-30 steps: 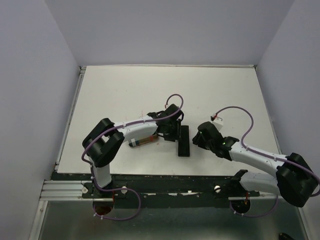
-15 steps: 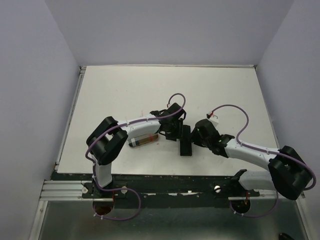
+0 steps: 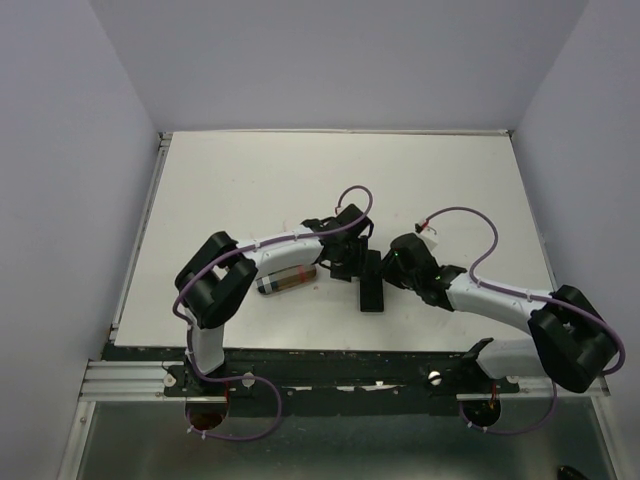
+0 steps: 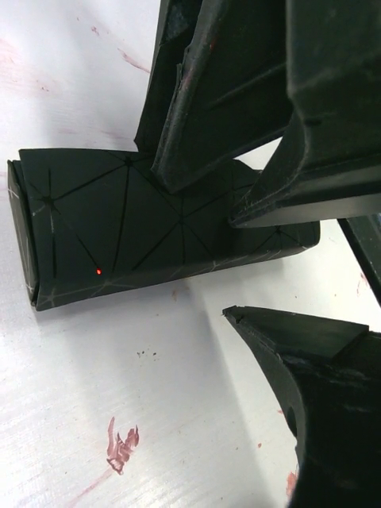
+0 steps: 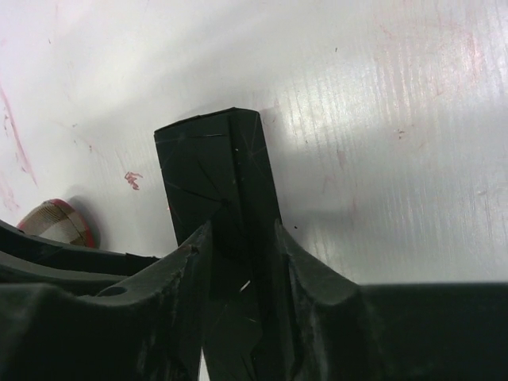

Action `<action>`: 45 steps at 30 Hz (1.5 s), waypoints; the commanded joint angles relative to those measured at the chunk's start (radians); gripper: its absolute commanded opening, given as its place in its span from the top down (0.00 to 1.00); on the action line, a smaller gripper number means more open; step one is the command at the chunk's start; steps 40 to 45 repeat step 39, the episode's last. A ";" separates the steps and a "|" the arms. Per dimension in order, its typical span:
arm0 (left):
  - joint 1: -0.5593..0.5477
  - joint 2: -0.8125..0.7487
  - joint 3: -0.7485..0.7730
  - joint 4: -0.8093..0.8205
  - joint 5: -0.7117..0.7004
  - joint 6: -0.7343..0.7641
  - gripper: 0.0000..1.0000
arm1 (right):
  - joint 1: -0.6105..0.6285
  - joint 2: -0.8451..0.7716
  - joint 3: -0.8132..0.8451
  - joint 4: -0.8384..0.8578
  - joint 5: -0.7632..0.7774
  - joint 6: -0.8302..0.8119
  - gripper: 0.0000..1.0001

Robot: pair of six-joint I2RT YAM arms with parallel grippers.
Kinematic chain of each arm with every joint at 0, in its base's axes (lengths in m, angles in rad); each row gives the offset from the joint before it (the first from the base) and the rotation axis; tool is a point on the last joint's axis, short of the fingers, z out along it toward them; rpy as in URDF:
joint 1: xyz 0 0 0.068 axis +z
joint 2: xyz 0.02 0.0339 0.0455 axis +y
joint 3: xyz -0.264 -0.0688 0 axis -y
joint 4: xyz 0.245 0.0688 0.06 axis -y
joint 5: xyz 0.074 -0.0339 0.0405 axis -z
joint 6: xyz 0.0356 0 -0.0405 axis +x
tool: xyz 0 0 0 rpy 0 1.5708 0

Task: Organize the sunglasses

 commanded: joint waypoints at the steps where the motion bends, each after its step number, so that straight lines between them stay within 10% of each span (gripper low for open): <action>1: 0.010 -0.068 0.027 -0.044 -0.059 0.030 0.42 | -0.002 -0.040 0.035 -0.145 0.053 -0.025 0.50; 9: 0.110 -0.371 -0.005 -0.136 -0.312 0.048 0.01 | -0.002 -0.253 0.141 -0.274 0.256 -0.035 0.17; 20: 0.165 -0.982 -0.333 -0.243 -0.824 -0.067 0.01 | -0.002 -0.519 0.217 -0.496 0.749 -0.030 0.00; 30: 0.546 -1.225 -0.568 -0.188 -0.636 -0.022 0.01 | -0.002 -0.602 0.184 -0.627 0.906 0.044 0.00; 45: 0.595 -1.209 -0.582 -0.148 -0.570 -0.004 0.01 | -0.002 -0.606 0.154 -0.596 0.927 0.026 0.00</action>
